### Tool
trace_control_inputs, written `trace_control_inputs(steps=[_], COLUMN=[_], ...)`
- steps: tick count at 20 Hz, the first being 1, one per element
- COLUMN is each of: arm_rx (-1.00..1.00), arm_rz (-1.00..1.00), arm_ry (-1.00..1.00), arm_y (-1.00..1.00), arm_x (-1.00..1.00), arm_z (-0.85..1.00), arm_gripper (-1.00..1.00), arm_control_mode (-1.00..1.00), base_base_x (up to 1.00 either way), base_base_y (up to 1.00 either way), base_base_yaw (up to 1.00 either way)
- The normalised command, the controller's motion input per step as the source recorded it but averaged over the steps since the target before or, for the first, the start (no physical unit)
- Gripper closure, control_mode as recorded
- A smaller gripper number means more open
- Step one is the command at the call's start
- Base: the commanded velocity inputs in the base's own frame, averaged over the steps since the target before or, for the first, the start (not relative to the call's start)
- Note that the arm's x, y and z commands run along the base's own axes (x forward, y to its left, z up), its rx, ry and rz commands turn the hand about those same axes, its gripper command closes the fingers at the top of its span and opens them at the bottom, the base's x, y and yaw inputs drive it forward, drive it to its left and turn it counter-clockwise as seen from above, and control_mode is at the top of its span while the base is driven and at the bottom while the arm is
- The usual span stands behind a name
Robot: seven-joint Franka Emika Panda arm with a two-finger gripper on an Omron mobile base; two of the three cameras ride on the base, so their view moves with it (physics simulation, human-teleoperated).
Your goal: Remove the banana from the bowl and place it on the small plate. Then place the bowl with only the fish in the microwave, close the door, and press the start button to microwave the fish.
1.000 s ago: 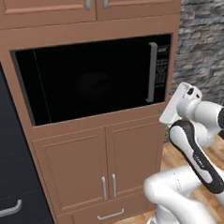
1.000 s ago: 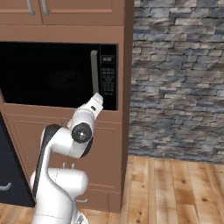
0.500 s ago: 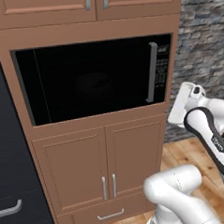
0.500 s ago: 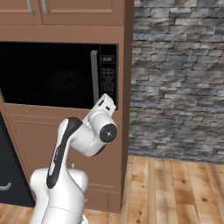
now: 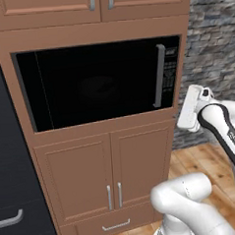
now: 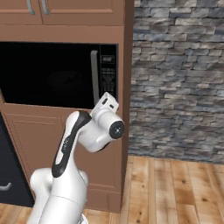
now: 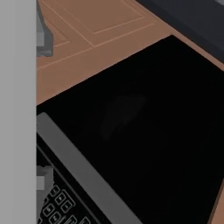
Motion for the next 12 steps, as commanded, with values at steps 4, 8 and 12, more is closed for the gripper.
trace_control_inputs(steps=[4, 8, 12], arm_rx=[0.01, 0.03, 0.01], arm_rz=[0.00, 0.00, 0.00], arm_ry=[0.00, 0.00, 0.00], arm_y=[-0.20, -0.29, -0.17], arm_x=[0.04, 0.00, 0.07], arm_z=[0.00, 0.06, 0.08], arm_gripper=[-1.00, -1.00, -1.00], arm_control_mode=[-1.00, -1.00, -1.00], base_base_x=[0.00, 0.00, 0.00], base_base_y=[0.00, 0.00, 0.00], base_base_yaw=[0.00, 0.00, 0.00])
